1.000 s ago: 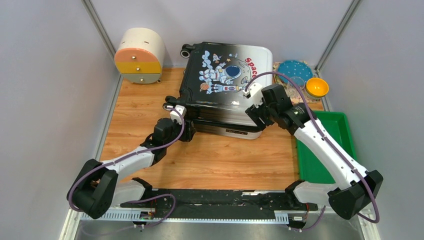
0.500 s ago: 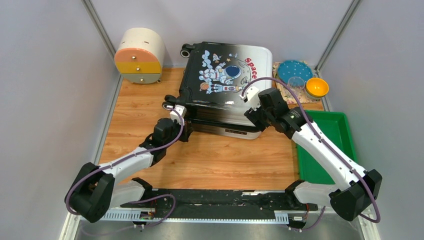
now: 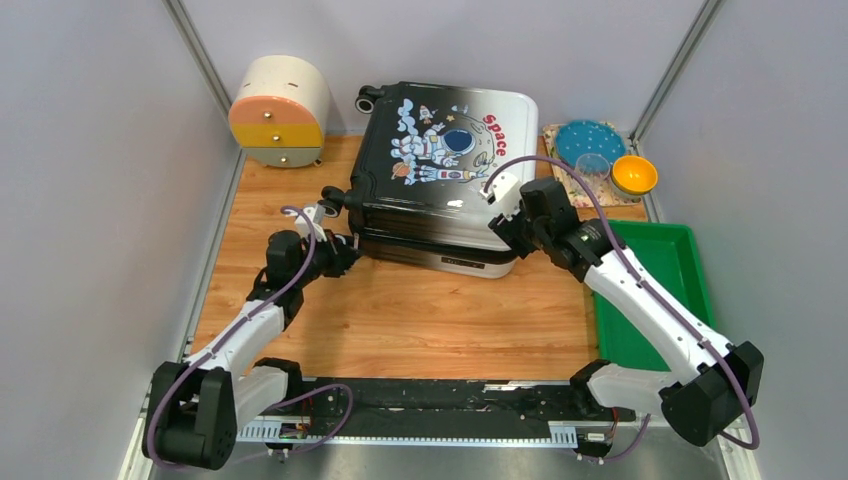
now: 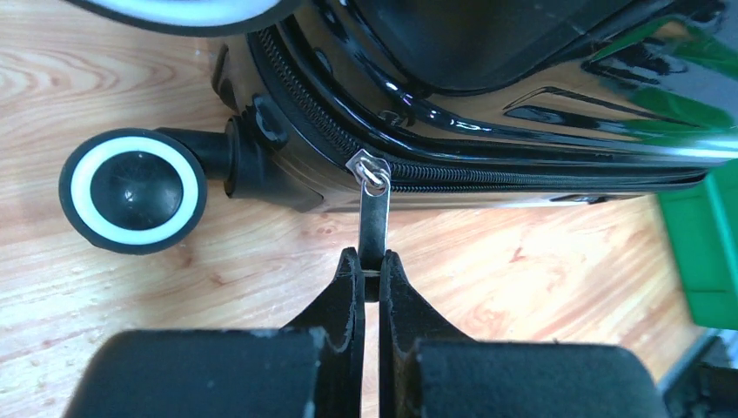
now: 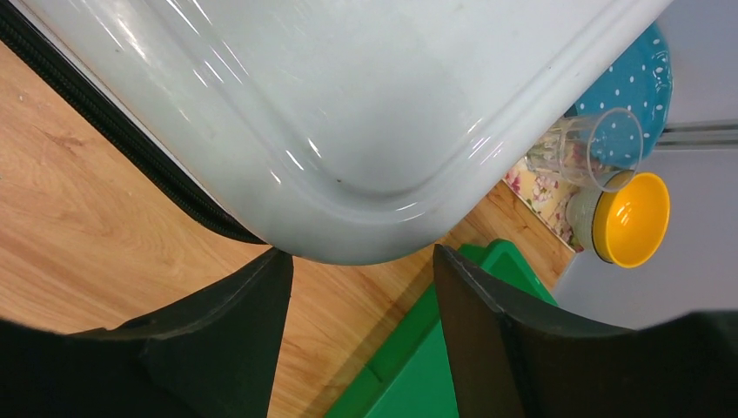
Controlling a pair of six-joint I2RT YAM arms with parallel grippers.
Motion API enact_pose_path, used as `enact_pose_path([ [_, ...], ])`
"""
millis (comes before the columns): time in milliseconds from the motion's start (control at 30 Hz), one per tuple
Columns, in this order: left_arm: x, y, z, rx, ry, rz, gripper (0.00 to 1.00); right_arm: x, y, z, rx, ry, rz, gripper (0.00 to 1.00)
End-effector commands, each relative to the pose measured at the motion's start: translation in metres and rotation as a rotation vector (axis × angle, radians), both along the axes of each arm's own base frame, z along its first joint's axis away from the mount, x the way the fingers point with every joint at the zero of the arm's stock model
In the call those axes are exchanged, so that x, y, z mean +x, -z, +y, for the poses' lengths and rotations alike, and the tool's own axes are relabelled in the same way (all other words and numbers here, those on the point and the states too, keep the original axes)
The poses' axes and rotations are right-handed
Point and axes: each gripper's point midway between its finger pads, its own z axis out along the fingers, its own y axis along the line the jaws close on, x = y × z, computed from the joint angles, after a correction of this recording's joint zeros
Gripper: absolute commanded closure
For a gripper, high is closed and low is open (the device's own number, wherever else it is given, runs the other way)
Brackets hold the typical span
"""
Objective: Open, take out, and arrange the luggage
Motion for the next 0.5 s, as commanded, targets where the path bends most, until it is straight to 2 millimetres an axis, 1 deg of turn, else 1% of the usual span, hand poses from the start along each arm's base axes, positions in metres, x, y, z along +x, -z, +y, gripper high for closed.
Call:
enact_pose_path([
  [0, 0.004, -0.018, 0.007, -0.168, -0.036, 0.016, 1.00, 0.021, -0.029, -0.004, 0.050, 0.024, -0.128, 0.36],
  [33, 0.004, -0.017, 0.010, -0.187, -0.040, 0.025, 1.00, 0.020, -0.029, -0.005, 0.061, 0.021, -0.118, 0.36],
  [100, 0.001, -0.020, 0.006, -0.231, -0.018, 0.047, 1.00, 0.014, -0.033, -0.003, 0.083, -0.005, -0.110, 0.36],
  [133, 0.001, -0.021, 0.008, -0.246, -0.021, 0.052, 1.00, 0.011, -0.036, -0.002, 0.090, -0.023, -0.110, 0.36],
  [233, -0.003, -0.020, 0.004, -0.319, -0.014, 0.109, 1.00, 0.001, -0.042, 0.001, 0.095, -0.086, -0.121, 0.32],
  [267, -0.001, -0.019, 0.012, -0.346, -0.042, 0.122, 1.00, -0.001, -0.043, 0.001, 0.092, -0.101, -0.122, 0.30],
  [333, 0.001, -0.018, 0.017, -0.417, -0.087, 0.168, 1.00, -0.006, -0.048, 0.002, 0.092, -0.135, -0.132, 0.29],
  [367, 0.002, -0.013, 0.024, -0.442, -0.122, 0.188, 1.00, -0.007, -0.049, 0.002, 0.091, -0.141, -0.134, 0.28],
  [400, 0.002, -0.011, 0.026, -0.478, -0.148, 0.218, 1.00, -0.008, -0.050, 0.003, 0.092, -0.145, -0.133, 0.28],
  [467, 0.004, -0.012, 0.030, -0.511, -0.177, 0.224, 1.00, -0.010, -0.055, 0.003, 0.098, -0.156, -0.139, 0.27],
])
